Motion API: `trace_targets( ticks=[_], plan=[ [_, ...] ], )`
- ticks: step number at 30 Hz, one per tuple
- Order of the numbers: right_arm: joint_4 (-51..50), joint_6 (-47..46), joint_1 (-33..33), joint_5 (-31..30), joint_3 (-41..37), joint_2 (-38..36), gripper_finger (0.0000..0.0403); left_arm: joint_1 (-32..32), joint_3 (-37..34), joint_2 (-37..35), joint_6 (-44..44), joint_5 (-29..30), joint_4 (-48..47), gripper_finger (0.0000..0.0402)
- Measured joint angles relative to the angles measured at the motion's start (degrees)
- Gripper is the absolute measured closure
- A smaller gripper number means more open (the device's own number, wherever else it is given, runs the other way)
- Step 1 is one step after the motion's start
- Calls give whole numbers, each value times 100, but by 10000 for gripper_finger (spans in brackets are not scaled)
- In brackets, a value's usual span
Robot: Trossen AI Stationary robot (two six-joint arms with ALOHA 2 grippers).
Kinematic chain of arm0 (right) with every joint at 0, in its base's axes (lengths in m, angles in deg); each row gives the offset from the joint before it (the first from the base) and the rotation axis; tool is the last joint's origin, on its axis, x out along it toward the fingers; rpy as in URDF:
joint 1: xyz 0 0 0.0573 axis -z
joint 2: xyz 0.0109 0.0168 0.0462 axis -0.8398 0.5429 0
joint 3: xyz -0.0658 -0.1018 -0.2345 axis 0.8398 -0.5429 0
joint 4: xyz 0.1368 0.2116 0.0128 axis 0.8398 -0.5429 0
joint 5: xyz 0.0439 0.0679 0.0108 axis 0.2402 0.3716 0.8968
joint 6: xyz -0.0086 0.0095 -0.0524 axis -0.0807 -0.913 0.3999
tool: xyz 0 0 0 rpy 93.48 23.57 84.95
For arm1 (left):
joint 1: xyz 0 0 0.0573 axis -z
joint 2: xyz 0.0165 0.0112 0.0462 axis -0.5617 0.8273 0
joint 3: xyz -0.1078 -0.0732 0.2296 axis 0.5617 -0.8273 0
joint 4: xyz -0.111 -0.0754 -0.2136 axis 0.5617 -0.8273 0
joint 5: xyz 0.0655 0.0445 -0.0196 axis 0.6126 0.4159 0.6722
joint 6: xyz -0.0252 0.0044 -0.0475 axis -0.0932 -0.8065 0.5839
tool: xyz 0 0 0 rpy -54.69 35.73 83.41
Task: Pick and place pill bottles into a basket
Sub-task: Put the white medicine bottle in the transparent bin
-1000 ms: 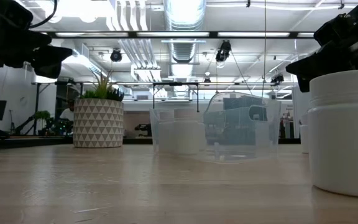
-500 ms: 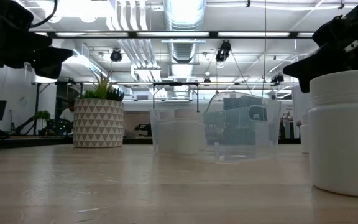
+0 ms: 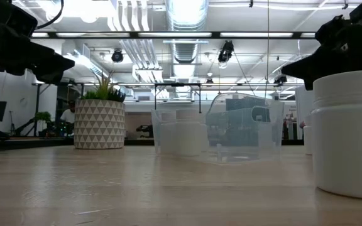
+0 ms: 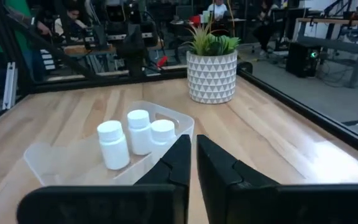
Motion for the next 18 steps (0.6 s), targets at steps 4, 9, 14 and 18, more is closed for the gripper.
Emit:
trace_targets(
  ticks=[4,9,14,18],
  plan=[
    [-9,113,0,-29,227,3,344,-1,-2,81,0,0,5,183],
    [-325,234,0,-423,583,55,271,0,-2,80,-2,0,9,183],
    [-982,430,0,-1056,1111,224,206,-2,-2,88,-4,0,9,183],
    [-1704,568,0,-1561,1722,459,164,0,-2,83,-4,0,9,183]
  ],
)
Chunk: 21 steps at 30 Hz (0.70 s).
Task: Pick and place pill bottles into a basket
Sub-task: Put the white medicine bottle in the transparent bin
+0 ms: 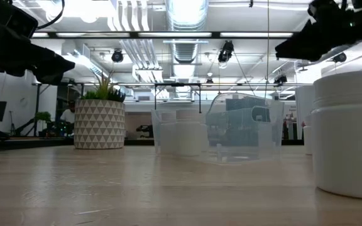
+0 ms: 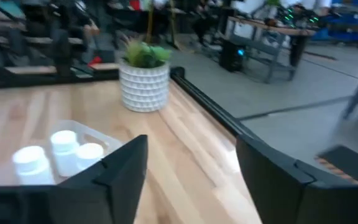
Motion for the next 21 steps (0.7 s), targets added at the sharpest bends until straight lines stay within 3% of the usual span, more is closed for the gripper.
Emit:
trace_targets(
  ticks=[10,21],
  plan=[
    [-1692,-59,6,-423,1930,892,90,0,0,-5,-4,0,-1,183],
    [-3602,39,692,-428,4152,2183,78,0,0,74,-2,0,-13,183]
  ],
)
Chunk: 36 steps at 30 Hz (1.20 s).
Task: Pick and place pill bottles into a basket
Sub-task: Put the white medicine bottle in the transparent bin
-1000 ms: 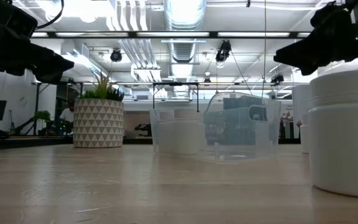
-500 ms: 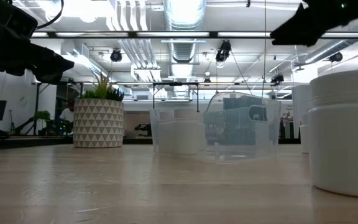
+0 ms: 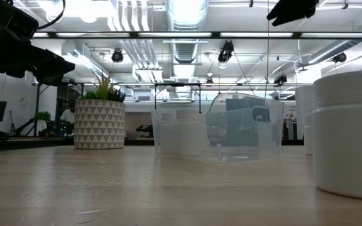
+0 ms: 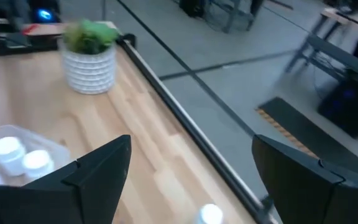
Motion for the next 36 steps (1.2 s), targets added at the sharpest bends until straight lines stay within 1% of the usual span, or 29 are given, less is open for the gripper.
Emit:
trace_targets(
  ticks=[4,7,10,14,17,26,31,36],
  plan=[
    [-728,-14,478,16,681,455,76,-2,0,-4,-2,0,0,183],
    [-1233,-30,875,141,1093,806,76,-1,0,-8,-12,0,-3,183],
    [-1445,-15,1311,548,1362,1151,75,0,0,-8,-48,0,-3,183],
    [-1466,148,1846,1309,1576,1543,77,0,0,-2,-48,0,-9,183],
    [-1518,287,2166,1651,1701,1850,77,-1,0,-2,-48,-1,-10,183],
    [-1776,681,2731,1881,2297,2594,78,0,0,-2,-28,-2,-11,183],
    [-2247,719,3017,2159,2944,2902,78,-2,0,-1,4,0,-11,183],
    [-2855,766,3211,2179,3669,3227,78,-2,0,0,4,-2,-11,183]
  ],
)
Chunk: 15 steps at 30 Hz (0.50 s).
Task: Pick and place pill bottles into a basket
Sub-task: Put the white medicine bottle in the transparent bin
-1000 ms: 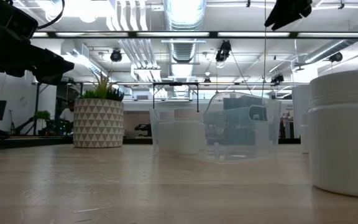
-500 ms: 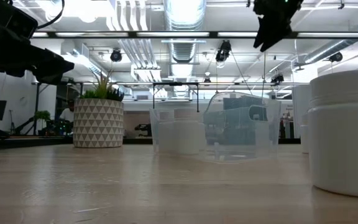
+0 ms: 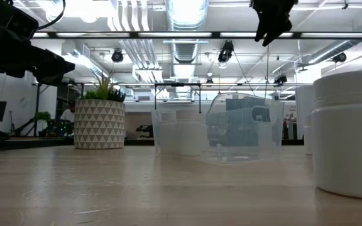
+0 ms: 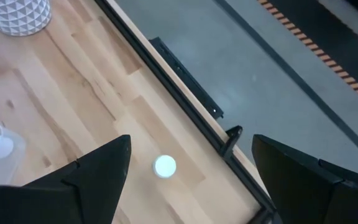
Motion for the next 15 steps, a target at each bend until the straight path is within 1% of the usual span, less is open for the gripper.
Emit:
trace_targets(
  ticks=[6,12,15],
  plan=[
    [-658,92,55,-8,894,493,82,0,0,-2,2,1,2,183],
    [-1659,247,53,-10,1811,1174,89,2,0,-1,8,2,8,183],
    [-1885,263,53,-14,2190,1476,92,0,0,-2,14,2,9,183]
  ],
)
